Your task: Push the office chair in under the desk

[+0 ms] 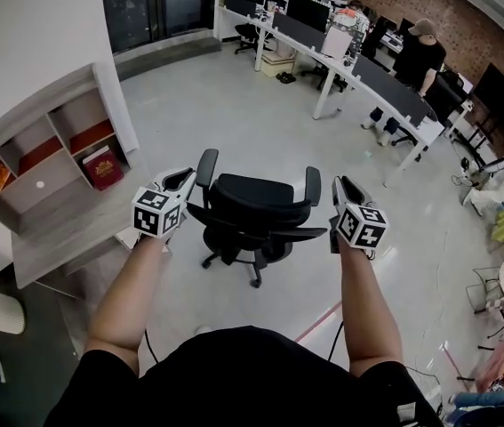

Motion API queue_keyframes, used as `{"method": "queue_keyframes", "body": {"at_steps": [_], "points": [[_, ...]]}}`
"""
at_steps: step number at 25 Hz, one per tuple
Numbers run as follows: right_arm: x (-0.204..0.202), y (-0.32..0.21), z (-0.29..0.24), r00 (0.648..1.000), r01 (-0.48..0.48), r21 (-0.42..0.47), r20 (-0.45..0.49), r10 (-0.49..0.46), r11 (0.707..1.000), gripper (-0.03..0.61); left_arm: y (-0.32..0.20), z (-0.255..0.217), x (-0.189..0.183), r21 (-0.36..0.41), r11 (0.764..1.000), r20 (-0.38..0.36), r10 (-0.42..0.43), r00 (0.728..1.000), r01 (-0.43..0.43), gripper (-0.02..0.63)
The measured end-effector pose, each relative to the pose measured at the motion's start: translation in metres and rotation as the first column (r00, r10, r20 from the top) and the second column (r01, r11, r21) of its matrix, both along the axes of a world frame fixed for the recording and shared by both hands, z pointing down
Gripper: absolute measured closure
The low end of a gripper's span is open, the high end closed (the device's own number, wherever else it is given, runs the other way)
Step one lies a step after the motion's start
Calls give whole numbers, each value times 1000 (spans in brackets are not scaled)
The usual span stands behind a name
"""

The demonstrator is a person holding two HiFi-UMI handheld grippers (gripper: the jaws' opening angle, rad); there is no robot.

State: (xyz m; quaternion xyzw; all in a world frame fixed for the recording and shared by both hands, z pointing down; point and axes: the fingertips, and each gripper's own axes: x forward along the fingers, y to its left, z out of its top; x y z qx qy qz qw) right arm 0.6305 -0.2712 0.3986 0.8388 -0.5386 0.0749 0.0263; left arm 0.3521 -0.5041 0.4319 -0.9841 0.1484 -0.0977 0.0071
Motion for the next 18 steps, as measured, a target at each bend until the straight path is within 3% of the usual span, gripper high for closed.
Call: {"method": "queue_keyframes", "body": {"at_steps": [5,8,10,13,18], "points": [[1,0,15,1000,16,-62,-3,-16,998,506,2,10,1,15,1000,49,6,999,-7,578],[4,1,34,999,52,-136,8,-51,989,441,1,26,2,47,999,122,20,992,-26,578],[7,4,52,998,69,-189,19,-66,979,414,0,41,2,115,992,192,27,981,-50,575],[15,9,82,997,72,-260,35,-65,963,414,2,67,2,228,967,316,33,948,-109,559],[24,15,122,995,87,-359,68,-67,929,405,17,109,9,267,922,486,121,866,-279,451]]}}
